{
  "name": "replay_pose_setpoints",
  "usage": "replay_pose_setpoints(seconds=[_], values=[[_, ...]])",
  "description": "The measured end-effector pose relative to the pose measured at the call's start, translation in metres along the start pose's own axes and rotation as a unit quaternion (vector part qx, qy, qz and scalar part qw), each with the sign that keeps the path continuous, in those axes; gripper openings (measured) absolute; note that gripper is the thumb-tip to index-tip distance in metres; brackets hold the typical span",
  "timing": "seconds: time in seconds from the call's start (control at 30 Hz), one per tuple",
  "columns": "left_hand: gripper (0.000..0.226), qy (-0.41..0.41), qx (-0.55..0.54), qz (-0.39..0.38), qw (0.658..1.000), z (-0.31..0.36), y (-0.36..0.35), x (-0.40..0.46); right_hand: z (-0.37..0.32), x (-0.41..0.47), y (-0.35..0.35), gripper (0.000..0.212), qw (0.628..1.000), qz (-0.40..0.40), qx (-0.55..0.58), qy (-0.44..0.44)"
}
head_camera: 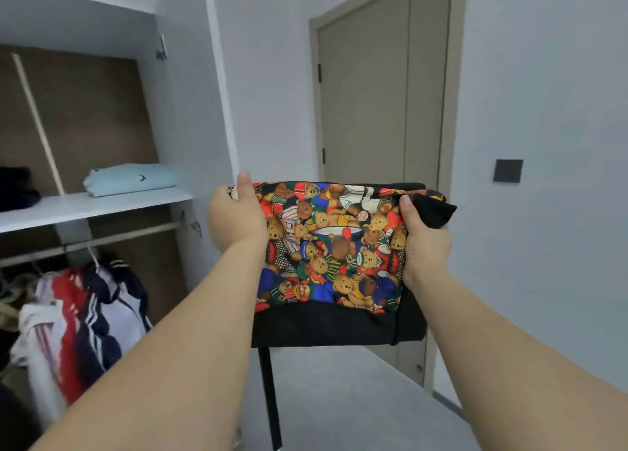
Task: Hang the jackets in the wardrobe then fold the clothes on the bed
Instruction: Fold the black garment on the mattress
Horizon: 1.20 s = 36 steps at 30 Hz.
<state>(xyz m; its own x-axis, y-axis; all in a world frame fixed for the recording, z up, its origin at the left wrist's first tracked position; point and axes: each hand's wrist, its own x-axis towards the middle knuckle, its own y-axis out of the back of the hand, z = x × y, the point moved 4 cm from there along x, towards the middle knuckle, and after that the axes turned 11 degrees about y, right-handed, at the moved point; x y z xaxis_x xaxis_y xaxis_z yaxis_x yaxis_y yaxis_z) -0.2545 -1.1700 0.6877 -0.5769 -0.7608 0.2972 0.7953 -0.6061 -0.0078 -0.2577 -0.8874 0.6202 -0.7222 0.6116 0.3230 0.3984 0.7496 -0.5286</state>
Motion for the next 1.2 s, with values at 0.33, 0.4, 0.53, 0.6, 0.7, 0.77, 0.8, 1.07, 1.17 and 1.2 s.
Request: replay_pose_setpoints(seconds=[0.33, 0.4, 0.53, 0.6, 0.7, 0.77, 0.8, 1.07, 1.17, 1.2], values=[[0.047, -0.013, 0.07, 0.206, 0.976, -0.01, 0.199, 0.13, 0.039, -0.115, -0.21, 0.053, 0.987, -0.147, 0.006, -0.059], [0.046, -0.011, 0.08, 0.238, 0.968, -0.017, 0.231, 0.148, 0.051, -0.139, -0.244, 0.052, 0.982, -0.176, 0.009, -0.07], [0.042, -0.003, 0.119, 0.271, 0.955, -0.031, 0.277, 0.186, 0.078, -0.178, -0.304, 0.055, 0.971, -0.212, 0.002, -0.106], [0.036, 0.003, 0.118, 0.261, 0.958, -0.039, 0.292, 0.21, 0.092, -0.193, -0.335, 0.056, 0.967, -0.22, 0.002, -0.125], [0.023, 0.001, 0.083, 0.231, 0.969, -0.052, 0.31, 0.247, 0.114, -0.209, -0.386, 0.063, 0.961, -0.234, 0.01, -0.15], [0.031, -0.004, 0.082, 0.226, 0.971, -0.059, 0.321, 0.272, 0.129, -0.219, -0.425, 0.07, 0.953, -0.251, 0.005, -0.166], [0.034, -0.007, 0.088, 0.234, 0.968, -0.062, 0.327, 0.285, 0.135, -0.224, -0.446, 0.072, 0.951, -0.261, 0.001, -0.167], [0.032, -0.114, 0.227, 0.322, 0.912, -0.037, 0.37, 0.409, 0.169, -0.265, -0.606, 0.061, 0.909, -0.345, 0.053, -0.229], [0.035, -0.149, 0.25, 0.348, 0.891, -0.015, 0.377, 0.465, 0.169, -0.269, -0.668, 0.058, 0.892, -0.374, 0.084, -0.238], [0.035, -0.155, 0.254, 0.359, 0.884, -0.01, 0.378, 0.483, 0.169, -0.268, -0.688, 0.058, 0.886, -0.386, 0.093, -0.239]])
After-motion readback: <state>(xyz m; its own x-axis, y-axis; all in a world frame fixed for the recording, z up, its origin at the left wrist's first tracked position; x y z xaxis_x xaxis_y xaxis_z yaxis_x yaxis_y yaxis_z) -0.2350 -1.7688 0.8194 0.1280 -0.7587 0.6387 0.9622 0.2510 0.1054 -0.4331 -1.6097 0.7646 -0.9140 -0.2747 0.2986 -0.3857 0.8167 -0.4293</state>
